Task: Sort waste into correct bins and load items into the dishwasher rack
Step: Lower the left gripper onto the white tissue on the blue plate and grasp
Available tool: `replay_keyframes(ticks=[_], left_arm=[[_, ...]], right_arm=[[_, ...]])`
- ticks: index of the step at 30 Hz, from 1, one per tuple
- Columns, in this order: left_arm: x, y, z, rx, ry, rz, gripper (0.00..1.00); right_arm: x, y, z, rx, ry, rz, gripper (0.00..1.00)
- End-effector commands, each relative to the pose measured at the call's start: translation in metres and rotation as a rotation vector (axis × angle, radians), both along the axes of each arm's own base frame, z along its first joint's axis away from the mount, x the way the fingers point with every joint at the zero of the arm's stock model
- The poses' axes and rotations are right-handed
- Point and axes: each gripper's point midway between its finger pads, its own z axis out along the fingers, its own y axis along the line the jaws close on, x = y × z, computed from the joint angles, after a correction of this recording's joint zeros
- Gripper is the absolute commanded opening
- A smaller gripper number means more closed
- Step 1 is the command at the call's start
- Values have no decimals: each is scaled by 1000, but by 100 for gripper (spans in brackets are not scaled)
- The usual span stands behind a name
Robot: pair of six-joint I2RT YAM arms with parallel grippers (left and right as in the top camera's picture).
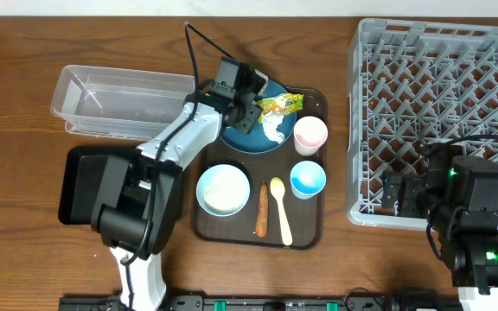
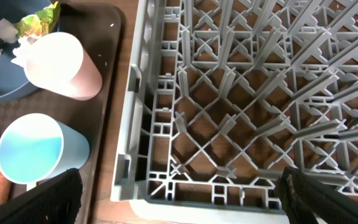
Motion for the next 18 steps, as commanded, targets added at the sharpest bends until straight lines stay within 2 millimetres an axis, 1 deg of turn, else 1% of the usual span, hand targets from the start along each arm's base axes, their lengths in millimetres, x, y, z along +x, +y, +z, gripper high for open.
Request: replay_keyframes(ticks=[1, 3, 6, 13, 15, 18], left_arm=[[1, -2, -5, -2, 5, -1, 54], [1, -2, -5, -3, 3, -1, 51], [2, -2, -5, -11, 2, 9, 50], [-1, -1, -21, -6, 36, 25, 50], [0, -1, -21, -6, 35, 25, 49], [1, -1, -20, -8, 30, 26, 33]], right_arm=[[2, 4, 9, 11, -21, 5, 99], [2, 4, 9, 11, -22, 5, 99], [2, 4, 9, 11, -23, 5, 99], [2, 4, 9, 12, -20, 6, 99], [2, 4, 8, 12, -19, 5, 99], [2, 4, 8, 12, -19, 5, 99]])
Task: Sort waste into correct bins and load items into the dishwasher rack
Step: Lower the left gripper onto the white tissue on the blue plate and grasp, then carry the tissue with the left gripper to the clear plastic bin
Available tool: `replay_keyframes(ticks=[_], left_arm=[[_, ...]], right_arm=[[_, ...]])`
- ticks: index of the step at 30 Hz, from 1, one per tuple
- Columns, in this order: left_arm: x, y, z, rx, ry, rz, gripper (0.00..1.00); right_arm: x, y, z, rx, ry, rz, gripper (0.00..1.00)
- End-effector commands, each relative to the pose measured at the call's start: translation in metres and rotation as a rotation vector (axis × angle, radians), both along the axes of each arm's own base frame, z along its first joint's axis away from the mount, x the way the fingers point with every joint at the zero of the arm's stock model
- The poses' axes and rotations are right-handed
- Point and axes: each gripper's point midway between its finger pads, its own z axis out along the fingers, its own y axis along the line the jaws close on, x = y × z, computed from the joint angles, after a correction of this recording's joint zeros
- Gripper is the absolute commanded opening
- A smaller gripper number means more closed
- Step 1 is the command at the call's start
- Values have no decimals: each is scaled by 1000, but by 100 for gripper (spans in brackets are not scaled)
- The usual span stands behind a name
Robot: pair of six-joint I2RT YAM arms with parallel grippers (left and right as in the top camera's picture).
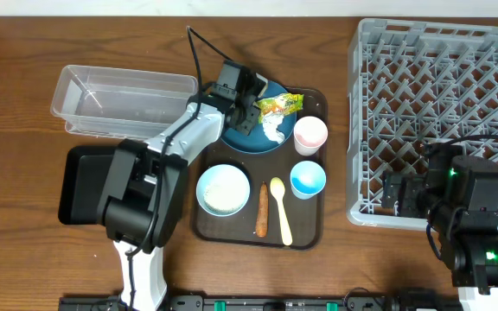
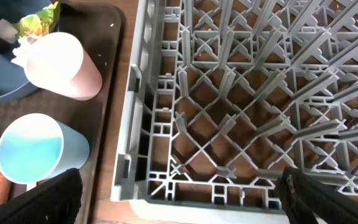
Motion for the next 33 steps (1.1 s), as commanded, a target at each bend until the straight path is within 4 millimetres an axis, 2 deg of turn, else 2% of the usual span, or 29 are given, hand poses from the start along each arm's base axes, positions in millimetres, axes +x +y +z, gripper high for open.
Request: replay_keyframes(ticks=[1, 5, 9, 14, 19, 23, 26, 29, 33], left_arm=[[-1, -1, -4, 1, 6, -2, 25], [0, -1, -1, -1, 0, -2, 7], [2, -1, 16, -13, -28, -2, 6], [-3, 1, 61, -35, -85, 0, 6], [-18, 18, 111, -16, -132, 34, 6], [-21, 48, 151, 28, -215, 111, 6], [-17, 80, 178, 53, -284, 196, 6], [-13, 111, 191, 44, -309, 282, 6], [-6, 158, 188, 20, -292, 439, 6]], right_arm=[[2, 4, 8, 12, -19, 6, 99], [2, 4, 9, 11, -20, 6, 99], [2, 4, 9, 11, -20, 6, 99], [2, 4, 9, 11, -21, 6, 99], [2, 4, 9, 11, -21, 6, 99], [2, 4, 9, 11, -20, 6, 99], [2, 4, 9, 11, -20, 6, 99], [2, 4, 9, 11, -20, 6, 99], [2, 4, 9, 11, -20, 6, 99]])
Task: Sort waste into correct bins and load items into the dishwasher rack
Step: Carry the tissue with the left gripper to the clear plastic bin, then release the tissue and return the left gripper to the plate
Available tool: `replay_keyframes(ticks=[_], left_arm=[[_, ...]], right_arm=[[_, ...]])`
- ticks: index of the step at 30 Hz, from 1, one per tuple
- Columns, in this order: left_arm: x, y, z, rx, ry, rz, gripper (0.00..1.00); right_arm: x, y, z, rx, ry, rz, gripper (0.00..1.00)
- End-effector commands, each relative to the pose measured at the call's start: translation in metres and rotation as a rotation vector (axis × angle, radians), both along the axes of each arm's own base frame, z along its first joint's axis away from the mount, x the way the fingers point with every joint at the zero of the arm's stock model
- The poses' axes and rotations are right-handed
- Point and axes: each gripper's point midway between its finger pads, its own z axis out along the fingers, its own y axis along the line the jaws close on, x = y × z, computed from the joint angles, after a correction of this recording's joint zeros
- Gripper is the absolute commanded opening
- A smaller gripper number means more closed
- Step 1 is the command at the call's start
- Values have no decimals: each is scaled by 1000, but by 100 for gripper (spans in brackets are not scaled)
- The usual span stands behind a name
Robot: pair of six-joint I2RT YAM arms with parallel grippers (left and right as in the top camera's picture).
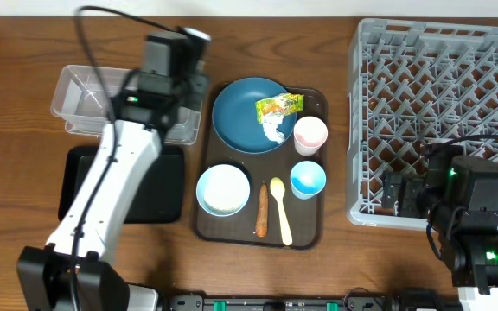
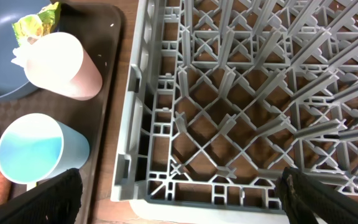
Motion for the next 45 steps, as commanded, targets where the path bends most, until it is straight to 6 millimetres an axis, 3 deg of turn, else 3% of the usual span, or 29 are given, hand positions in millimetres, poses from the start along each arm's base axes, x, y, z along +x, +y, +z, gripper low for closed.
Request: replay_keyframes(ticks=[1, 4, 9, 10, 11, 12, 16, 19, 24, 30, 38, 45], left_arm=[[3, 42, -4, -35, 13, 159, 6], [5, 71, -12, -56, 31, 242, 6], [7, 93, -28, -52, 65, 292, 9], [7, 95, -31, -51, 73, 297, 17], [8, 96, -33, -51, 77, 298, 33], [8, 95, -34, -50, 80, 298, 41], [8, 90, -34, -66, 80, 280, 59], [9, 71, -33, -136, 90, 207, 61], [2, 5, -28, -335, 129, -32, 60], [-10, -56, -36, -343, 176, -174, 63], [-27, -129, -87, -312, 305, -316, 65], [-40, -167, -131, -284, 391, -387, 66]], right_arm=[[2, 4, 9, 11, -20, 6, 99], [2, 4, 9, 12, -20, 6, 99], [2, 4, 9, 12, -20, 6, 99], [2, 4, 9, 12, -20, 6, 99], [2, 4, 9, 12, -20, 6, 99], [2, 4, 9, 12, -20, 6, 99], [2, 4, 9, 12, -20, 6, 99], [2, 4, 9, 11, -20, 6, 99], [2, 4, 9, 12, -20, 6, 99], [2, 4, 9, 12, -20, 6, 99], [2, 4, 8, 12, -19, 6, 99], [2, 4, 8, 12, -19, 6, 99]])
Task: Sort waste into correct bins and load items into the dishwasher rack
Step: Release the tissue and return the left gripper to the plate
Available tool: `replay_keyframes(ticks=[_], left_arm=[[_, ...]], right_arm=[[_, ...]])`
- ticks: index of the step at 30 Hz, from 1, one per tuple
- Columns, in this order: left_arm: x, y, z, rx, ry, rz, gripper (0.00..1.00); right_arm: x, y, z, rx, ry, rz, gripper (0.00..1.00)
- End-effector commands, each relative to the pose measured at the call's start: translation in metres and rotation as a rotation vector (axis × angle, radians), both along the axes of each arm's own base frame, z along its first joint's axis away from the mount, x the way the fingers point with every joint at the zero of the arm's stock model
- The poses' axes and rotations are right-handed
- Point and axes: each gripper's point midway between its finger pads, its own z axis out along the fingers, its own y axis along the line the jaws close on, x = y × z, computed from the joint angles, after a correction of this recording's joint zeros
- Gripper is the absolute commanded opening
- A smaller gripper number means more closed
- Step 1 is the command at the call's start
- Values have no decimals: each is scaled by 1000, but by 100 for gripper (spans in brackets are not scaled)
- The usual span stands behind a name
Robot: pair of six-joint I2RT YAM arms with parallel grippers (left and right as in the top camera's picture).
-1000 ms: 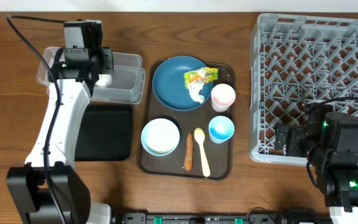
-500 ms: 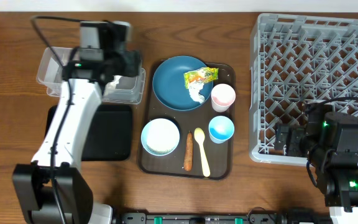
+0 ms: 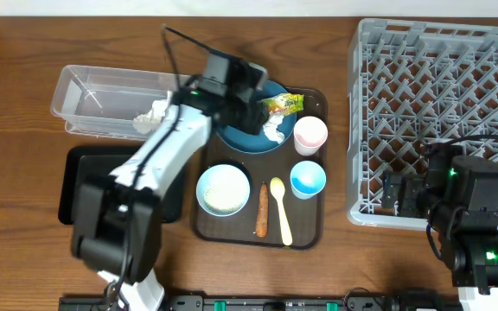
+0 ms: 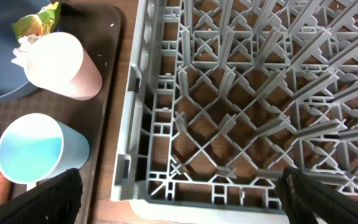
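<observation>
My left gripper (image 3: pixel 251 111) hangs over the right part of the blue plate (image 3: pixel 232 136), beside the yellow-green wrapper (image 3: pixel 282 104) and a white tissue scrap (image 3: pixel 273 128); it looks open and empty. A crumpled white tissue (image 3: pixel 151 115) lies in the clear bin (image 3: pixel 93 95). The pink cup (image 3: pixel 310 133) (image 4: pixel 59 64), blue cup (image 3: pixel 308 178) (image 4: pixel 33 155), white bowl (image 3: pixel 224 190), carrot stick (image 3: pixel 262 210) and yellow spoon (image 3: pixel 280 207) sit on the brown tray (image 3: pixel 314 233). My right gripper (image 4: pixel 182 199) stands open over the near left corner of the grey dishwasher rack (image 3: pixel 439 112) (image 4: pixel 241 112).
A black bin (image 3: pixel 80 186) lies on the table left of the tray, below the clear bin, partly under my left arm. The rack's upright tines fill the right side of the table. Bare wood table (image 3: pixel 24 95) surrounds the bins.
My left gripper was over the right end of the clear bin and is now back over the blue plate. A crumpled white tissue now shows in the clear bin. The right arm is unchanged.
At the two oldest moments my left gripper was down on the blue plate by the wrapper and tissue, and the clear bin was empty. Then it was over the clear bin. Now a tissue lies in that bin and the gripper is over the plate again.
</observation>
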Motion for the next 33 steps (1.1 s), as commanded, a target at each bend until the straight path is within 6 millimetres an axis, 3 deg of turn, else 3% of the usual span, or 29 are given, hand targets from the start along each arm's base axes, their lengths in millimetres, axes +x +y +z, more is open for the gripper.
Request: replay_keyframes(ticks=[1, 10, 14, 16, 19, 21, 25, 28, 33], left_arm=[[-7, -13, -16, 1, 32, -27, 67], [-7, -21, -57, 24, 85, -42, 66], [-9, -21, -66, 32, 102, -46, 63], [-8, -22, -66, 31, 99, -47, 57], [-6, -23, -65, 27, 88, -47, 35], [-5, -23, -64, 24, 81, -47, 26], [-5, -23, -64, 24, 83, -46, 19], [-5, -23, -64, 25, 85, -47, 7], [-6, -23, -64, 25, 86, -46, 6]], right_arm=[[2, 4, 8, 12, -18, 6, 99], [1, 4, 8, 12, -16, 5, 99], [1, 4, 8, 12, -16, 6, 99], [1, 4, 8, 12, -16, 6, 99], [1, 4, 8, 12, -16, 6, 99], [1, 4, 8, 12, -16, 6, 99], [1, 4, 7, 12, -12, 6, 99], [1, 4, 7, 12, -13, 5, 99], [0, 4, 7, 12, -11, 5, 99]])
